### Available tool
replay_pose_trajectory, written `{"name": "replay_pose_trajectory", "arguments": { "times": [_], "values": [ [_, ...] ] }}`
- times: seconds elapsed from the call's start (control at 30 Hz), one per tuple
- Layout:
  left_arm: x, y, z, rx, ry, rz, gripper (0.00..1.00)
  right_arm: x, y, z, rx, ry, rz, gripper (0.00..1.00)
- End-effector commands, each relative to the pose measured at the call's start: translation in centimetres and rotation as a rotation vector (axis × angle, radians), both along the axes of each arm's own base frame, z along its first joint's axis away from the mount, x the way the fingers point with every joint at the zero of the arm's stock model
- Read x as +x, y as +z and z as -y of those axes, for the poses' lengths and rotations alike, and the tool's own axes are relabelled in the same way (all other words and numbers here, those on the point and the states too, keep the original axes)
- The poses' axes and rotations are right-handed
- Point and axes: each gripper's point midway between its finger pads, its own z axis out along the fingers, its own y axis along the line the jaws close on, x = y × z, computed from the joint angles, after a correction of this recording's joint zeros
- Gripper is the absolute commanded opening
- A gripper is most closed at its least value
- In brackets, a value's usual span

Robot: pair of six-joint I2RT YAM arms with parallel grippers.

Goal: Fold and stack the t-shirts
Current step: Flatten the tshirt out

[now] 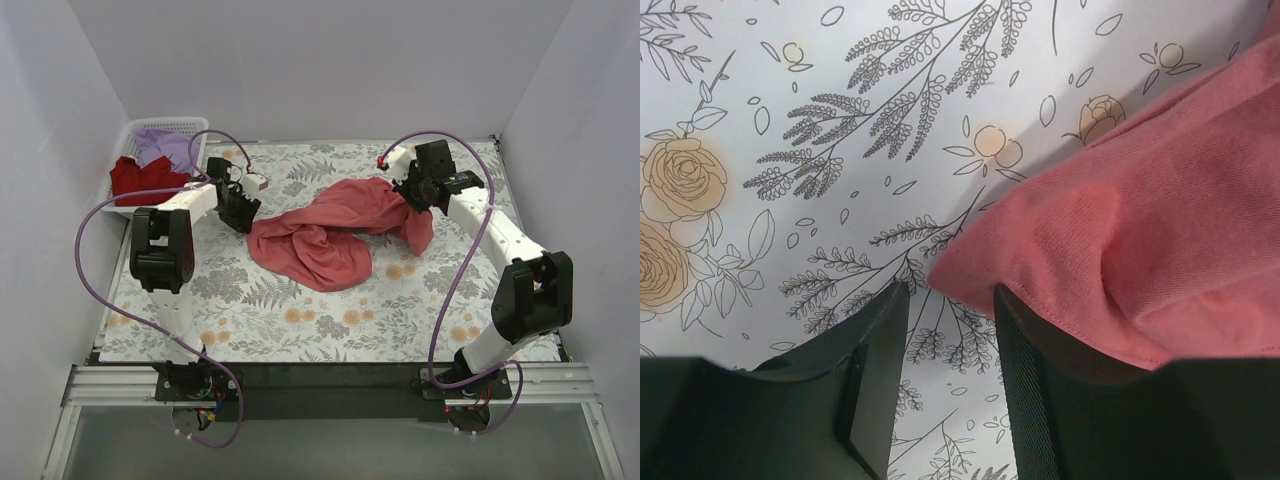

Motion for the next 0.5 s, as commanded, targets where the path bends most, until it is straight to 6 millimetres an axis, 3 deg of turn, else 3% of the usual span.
{"name": "replay_pose_trajectory", "arguments": {
  "times": [0.0,0.2,0.47],
  "values": [
    [-1.8,-2.5,0.1,0.082,-0.022,-0.032,0.40,0.7,1.7,-0.3,0.019,-0.004,0.031,0.01],
    [-1.7,-2.3,1.1,0.096,-0.056,0.003,0.43,0.5,1.6,-0.1,0.012,-0.004,0.030,0.01],
    [-4.0,-4.5,2.0,0.146,-0.147,-0.046,0.24,0.4,1.5,0.0,0.005,-0.006,0.029,0.01]
  ]
}}
